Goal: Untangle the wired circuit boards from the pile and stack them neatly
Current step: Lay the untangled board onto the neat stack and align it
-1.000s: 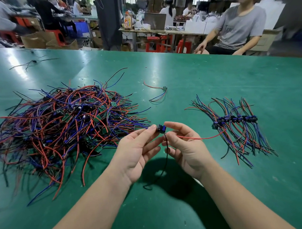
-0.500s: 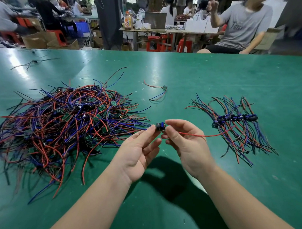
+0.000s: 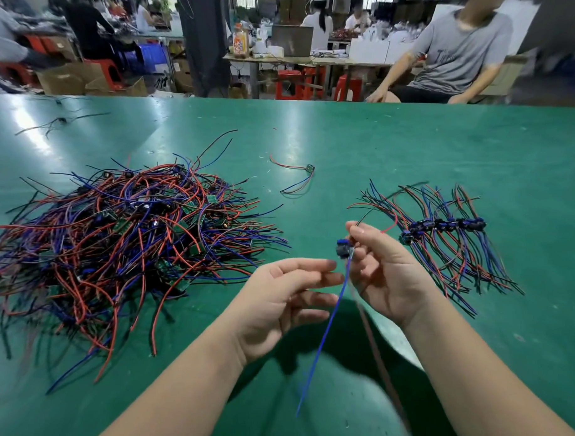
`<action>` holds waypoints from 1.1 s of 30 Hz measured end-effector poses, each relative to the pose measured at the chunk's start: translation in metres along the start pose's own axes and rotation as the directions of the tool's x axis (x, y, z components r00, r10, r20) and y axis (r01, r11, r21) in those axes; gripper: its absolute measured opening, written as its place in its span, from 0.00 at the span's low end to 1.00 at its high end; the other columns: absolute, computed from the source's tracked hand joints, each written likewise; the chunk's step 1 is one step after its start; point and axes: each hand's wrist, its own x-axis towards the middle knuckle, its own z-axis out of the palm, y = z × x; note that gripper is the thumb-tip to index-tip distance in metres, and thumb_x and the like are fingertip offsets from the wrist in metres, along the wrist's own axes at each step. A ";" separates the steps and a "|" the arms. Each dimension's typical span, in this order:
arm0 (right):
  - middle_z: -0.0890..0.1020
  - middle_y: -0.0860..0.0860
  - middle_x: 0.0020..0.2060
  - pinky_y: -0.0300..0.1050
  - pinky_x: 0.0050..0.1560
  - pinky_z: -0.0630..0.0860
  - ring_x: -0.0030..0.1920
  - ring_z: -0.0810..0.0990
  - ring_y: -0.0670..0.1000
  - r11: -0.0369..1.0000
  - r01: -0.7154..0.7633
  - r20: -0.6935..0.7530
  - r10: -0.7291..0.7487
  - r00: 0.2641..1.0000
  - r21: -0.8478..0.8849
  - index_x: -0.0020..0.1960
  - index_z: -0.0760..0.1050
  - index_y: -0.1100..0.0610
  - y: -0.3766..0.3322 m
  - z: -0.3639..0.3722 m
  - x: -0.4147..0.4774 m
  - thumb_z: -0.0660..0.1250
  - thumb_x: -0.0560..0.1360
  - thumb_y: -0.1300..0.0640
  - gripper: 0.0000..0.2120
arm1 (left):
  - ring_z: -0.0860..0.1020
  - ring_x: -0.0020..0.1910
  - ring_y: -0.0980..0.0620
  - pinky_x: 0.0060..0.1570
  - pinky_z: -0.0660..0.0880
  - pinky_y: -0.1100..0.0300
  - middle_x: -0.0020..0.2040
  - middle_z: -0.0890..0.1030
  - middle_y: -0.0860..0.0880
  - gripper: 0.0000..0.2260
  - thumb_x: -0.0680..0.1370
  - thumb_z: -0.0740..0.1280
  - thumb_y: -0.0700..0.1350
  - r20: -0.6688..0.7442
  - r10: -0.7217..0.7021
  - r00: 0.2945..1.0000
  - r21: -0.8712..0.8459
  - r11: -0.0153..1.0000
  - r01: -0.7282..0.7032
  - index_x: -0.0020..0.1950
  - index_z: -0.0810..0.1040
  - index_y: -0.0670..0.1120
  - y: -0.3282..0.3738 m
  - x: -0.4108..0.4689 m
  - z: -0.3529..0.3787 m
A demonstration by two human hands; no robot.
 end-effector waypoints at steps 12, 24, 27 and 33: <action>0.80 0.53 0.30 0.34 0.30 0.77 0.29 0.81 0.47 0.974 -0.013 0.074 0.030 0.997 -0.224 0.40 0.75 0.61 0.002 -0.007 0.003 0.70 0.61 0.66 0.09 | 0.82 0.31 0.54 0.29 0.77 0.65 0.38 0.84 0.44 0.10 0.63 0.73 0.48 -0.197 0.039 0.980 0.078 0.997 -0.024 0.39 0.82 0.43 -0.005 0.003 -0.002; 0.82 0.54 0.30 0.35 0.28 0.76 0.28 0.81 0.48 0.890 0.037 0.082 0.000 0.997 -0.455 0.41 0.76 0.62 0.002 -0.010 0.004 0.71 0.64 0.64 0.06 | 0.81 0.28 0.50 0.27 0.76 0.62 0.34 0.83 0.45 0.07 0.73 0.71 0.39 -0.259 0.021 0.966 0.144 0.990 0.017 0.34 0.81 0.45 -0.005 0.005 -0.001; 0.83 0.54 0.30 0.33 0.26 0.75 0.27 0.80 0.47 0.895 0.068 0.055 -0.048 0.997 -0.440 0.39 0.76 0.61 -0.012 -0.015 0.004 0.70 0.64 0.63 0.05 | 0.79 0.26 0.51 0.26 0.76 0.63 0.32 0.81 0.45 0.11 0.73 0.70 0.36 -0.238 0.049 0.970 0.203 0.979 0.001 0.31 0.79 0.44 -0.004 0.003 0.001; 0.82 0.52 0.28 0.33 0.25 0.74 0.25 0.79 0.45 0.935 0.136 -0.038 -0.157 0.987 -0.328 0.36 0.71 0.58 -0.030 -0.025 0.007 0.70 0.63 0.59 0.08 | 0.78 0.26 0.51 0.29 0.77 0.62 0.30 0.79 0.44 0.09 0.72 0.69 0.33 -0.196 0.070 0.978 0.312 0.950 -0.006 0.32 0.77 0.41 -0.005 0.000 0.008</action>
